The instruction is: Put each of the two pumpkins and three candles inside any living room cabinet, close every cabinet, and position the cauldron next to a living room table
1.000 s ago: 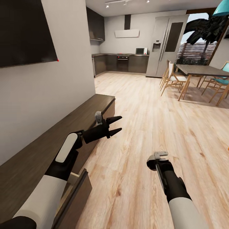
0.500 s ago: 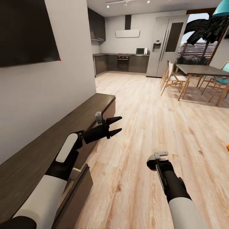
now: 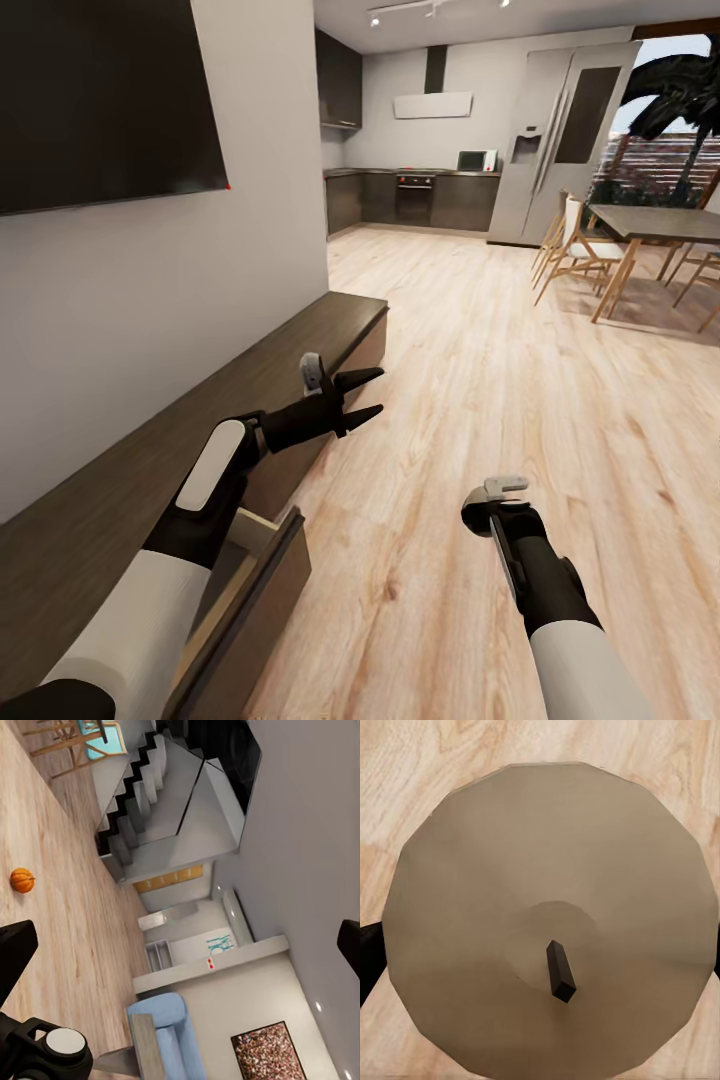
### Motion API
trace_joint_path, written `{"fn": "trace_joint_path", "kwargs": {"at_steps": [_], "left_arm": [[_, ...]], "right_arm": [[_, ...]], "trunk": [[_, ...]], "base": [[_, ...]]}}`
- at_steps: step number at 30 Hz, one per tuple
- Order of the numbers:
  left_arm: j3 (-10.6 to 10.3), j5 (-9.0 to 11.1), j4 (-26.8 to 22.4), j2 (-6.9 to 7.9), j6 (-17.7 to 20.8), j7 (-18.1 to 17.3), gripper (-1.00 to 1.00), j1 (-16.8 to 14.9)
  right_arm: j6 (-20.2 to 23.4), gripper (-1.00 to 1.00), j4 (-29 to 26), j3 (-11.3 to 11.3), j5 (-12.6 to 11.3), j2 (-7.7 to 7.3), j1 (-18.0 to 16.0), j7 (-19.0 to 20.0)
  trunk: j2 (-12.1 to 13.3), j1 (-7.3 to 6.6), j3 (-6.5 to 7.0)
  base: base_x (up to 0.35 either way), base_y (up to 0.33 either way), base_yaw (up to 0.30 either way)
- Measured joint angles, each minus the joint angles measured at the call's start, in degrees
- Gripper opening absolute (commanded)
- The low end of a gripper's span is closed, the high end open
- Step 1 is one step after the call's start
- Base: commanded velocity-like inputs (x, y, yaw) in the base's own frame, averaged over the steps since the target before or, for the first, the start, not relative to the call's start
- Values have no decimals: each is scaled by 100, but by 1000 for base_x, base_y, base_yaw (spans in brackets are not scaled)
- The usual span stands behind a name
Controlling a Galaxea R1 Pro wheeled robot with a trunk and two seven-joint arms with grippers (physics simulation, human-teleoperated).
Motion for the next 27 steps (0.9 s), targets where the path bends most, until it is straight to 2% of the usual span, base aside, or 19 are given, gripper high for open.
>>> {"fn": "trace_joint_path", "kwargs": {"at_steps": [4,11,27], "left_arm": [[0,1,0,-4,0,-1,100,1],[0,0,0,0,0,0,100,0],[0,-1,5,0,-2,1,100,0]], "right_arm": [[0,-100,0,0,-2,0,0,3],[0,-100,0,0,8,0,0,-1],[0,-100,1,-1,6,0,0,-2]], "trunk": [[0,0,0],[0,0,0],[0,0,0]], "base": [[-253,0,3],[-44,0,31],[-1,0,270]]}}
